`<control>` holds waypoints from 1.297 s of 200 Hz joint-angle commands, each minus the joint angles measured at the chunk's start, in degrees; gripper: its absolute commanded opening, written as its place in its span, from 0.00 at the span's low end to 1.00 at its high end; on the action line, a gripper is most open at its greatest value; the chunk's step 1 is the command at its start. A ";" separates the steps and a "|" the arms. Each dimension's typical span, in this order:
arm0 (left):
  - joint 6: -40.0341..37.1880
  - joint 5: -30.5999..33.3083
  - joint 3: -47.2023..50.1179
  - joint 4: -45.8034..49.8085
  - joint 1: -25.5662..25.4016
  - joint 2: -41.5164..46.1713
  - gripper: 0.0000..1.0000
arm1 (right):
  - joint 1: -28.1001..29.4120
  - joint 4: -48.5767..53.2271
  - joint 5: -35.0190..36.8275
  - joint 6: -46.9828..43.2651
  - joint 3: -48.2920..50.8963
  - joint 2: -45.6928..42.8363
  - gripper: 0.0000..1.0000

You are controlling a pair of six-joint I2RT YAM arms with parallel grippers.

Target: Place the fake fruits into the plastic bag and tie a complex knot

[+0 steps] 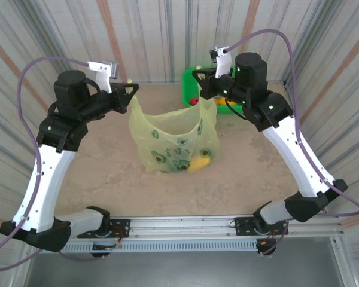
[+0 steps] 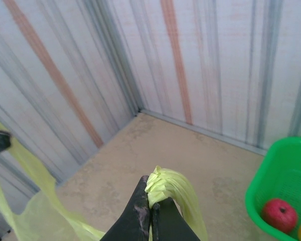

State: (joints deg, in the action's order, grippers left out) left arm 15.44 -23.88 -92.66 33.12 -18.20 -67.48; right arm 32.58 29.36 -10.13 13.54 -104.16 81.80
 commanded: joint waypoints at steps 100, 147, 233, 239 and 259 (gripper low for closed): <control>21.36 -18.96 8.92 -21.59 5.65 -0.19 0.00 | -6.83 0.54 -4.02 3.12 8.97 -5.96 0.00; 19.63 -16.90 17.95 -23.63 2.68 -0.05 0.00 | -10.08 0.37 -8.77 2.26 13.36 -4.40 0.00; 10.52 -15.89 17.47 -23.52 1.16 3.71 0.41 | -12.35 2.23 -12.59 2.81 7.17 -2.46 0.00; 9.59 -15.49 18.03 -23.09 0.90 4.18 0.45 | -12.44 2.36 -12.85 2.72 6.97 -2.50 0.00; 5.25 -13.27 20.84 -21.13 -0.06 6.56 0.55 | -12.54 2.54 -13.29 2.63 6.95 -2.48 0.00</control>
State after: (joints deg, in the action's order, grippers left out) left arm 27.35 -38.89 -74.35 10.61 -17.17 -64.36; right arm 20.71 30.61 -21.56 15.05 -95.39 79.11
